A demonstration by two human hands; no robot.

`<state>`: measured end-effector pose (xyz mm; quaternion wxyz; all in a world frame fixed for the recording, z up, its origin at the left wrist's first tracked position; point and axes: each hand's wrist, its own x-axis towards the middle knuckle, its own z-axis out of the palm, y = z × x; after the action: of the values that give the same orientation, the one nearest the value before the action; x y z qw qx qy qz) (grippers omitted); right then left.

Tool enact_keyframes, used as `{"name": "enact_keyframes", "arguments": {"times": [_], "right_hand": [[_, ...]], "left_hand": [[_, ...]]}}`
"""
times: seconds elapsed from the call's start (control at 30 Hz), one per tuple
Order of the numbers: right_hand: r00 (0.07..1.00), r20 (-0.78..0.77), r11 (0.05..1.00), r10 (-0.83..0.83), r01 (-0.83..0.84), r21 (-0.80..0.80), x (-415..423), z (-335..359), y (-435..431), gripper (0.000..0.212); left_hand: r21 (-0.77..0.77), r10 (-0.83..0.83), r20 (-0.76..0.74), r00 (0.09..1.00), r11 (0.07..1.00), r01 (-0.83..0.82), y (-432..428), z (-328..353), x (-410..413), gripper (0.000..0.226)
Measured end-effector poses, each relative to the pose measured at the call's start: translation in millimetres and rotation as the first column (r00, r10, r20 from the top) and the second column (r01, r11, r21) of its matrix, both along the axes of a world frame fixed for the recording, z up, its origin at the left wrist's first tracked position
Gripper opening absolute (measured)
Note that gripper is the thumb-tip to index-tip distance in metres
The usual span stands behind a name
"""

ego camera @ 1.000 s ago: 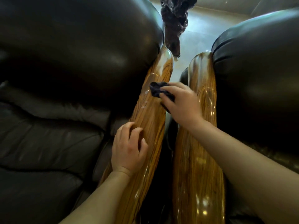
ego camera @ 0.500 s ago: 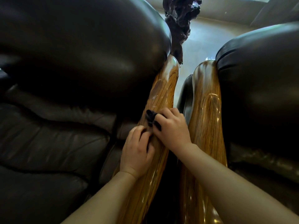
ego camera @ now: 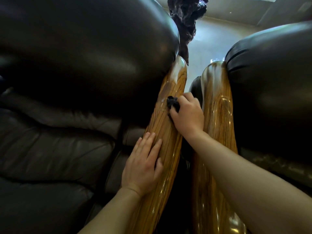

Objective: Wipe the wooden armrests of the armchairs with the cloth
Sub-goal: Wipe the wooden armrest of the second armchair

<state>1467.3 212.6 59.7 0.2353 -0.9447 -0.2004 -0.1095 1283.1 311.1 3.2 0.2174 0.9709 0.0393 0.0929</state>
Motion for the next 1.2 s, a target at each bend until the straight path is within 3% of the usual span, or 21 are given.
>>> {"name": "enact_keyframes", "arguments": {"times": [0.17, 0.37, 0.43, 0.53, 0.63, 0.7, 0.83, 0.9, 1.0, 1.07, 1.1, 1.2], "right_hand": [[0.969, 0.059, 0.941, 0.239, -0.216, -0.259, -11.1, -0.8, -2.0, 0.028], [0.844, 0.093, 0.817, 0.528, -0.474, -0.328, -47.8, -6.5, -42.5, 0.028], [0.875, 0.113, 0.847, 0.472, -0.414, -0.333, -36.6, -4.3, -35.2, 0.026], [0.971, 0.122, 0.935, 0.207, -0.160, -0.315, -2.7, 2.9, -4.4, 0.025], [0.999, 0.043, 0.957, 0.005, 0.008, -0.288, 18.2, 4.3, 11.7, 0.025], [0.997, 0.069, 0.961, 0.044, -0.024, -0.277, 1.2, -1.8, 8.3, 0.022], [0.910, 0.103, 0.884, 0.402, -0.356, -0.304, -45.9, -10.8, -19.7, 0.019], [0.916, 0.067, 0.888, 0.395, -0.362, -0.284, -28.4, -5.8, -21.0, 0.018], [0.991, -0.063, 0.992, 0.121, -0.119, 0.034, 21.9, 10.1, 0.4, 0.016], [0.981, -0.167, 0.979, 0.101, -0.067, 0.194, 49.2, 17.0, 12.0, 0.023], [0.968, -0.196, 0.979, 0.156, -0.124, 0.163, 52.6, 17.0, 15.1, 0.031], [0.918, -0.115, 0.885, 0.381, -0.398, -0.243, 21.9, 1.1, 5.6, 0.046]], "left_hand": [[-0.028, 0.038, 0.027, 0.999, 0.999, -0.038, 0.6, -0.4, -0.3, 0.053], [-0.011, 0.041, 0.024, 0.999, 0.999, -0.041, 0.3, 2.0, 0.3, 0.055], [0.011, 0.021, 0.019, 1.000, 1.000, -0.021, 0.1, 1.9, -0.3, 0.057], [0.015, -0.019, 0.023, 1.000, 1.000, 0.019, 0.1, 1.5, -1.1, 0.057], [-0.008, -0.014, 0.039, 0.999, 1.000, 0.014, 1.2, 1.4, -0.3, 0.055], [-0.020, -0.010, 0.044, 0.999, 1.000, 0.011, 1.6, 1.5, -0.5, 0.054], [-0.026, -0.012, 0.053, 0.999, 1.000, 0.013, 2.4, 2.7, -0.2, 0.054], [-0.030, -0.014, 0.061, 0.998, 0.999, 0.016, 2.1, 2.1, -0.3, 0.053], [-0.045, -0.004, 0.070, 0.998, 0.999, 0.007, 1.4, 2.1, -0.5, 0.053], [-0.048, 0.002, 0.071, 0.997, 0.999, 0.002, 1.0, 3.0, 0.8, 0.052], [-0.043, 0.002, 0.074, 0.997, 0.999, 0.001, 0.9, 2.7, 1.2, 0.052], [-0.031, -0.004, 0.063, 0.998, 0.999, 0.006, 1.0, 3.5, 0.2, 0.052]]}}
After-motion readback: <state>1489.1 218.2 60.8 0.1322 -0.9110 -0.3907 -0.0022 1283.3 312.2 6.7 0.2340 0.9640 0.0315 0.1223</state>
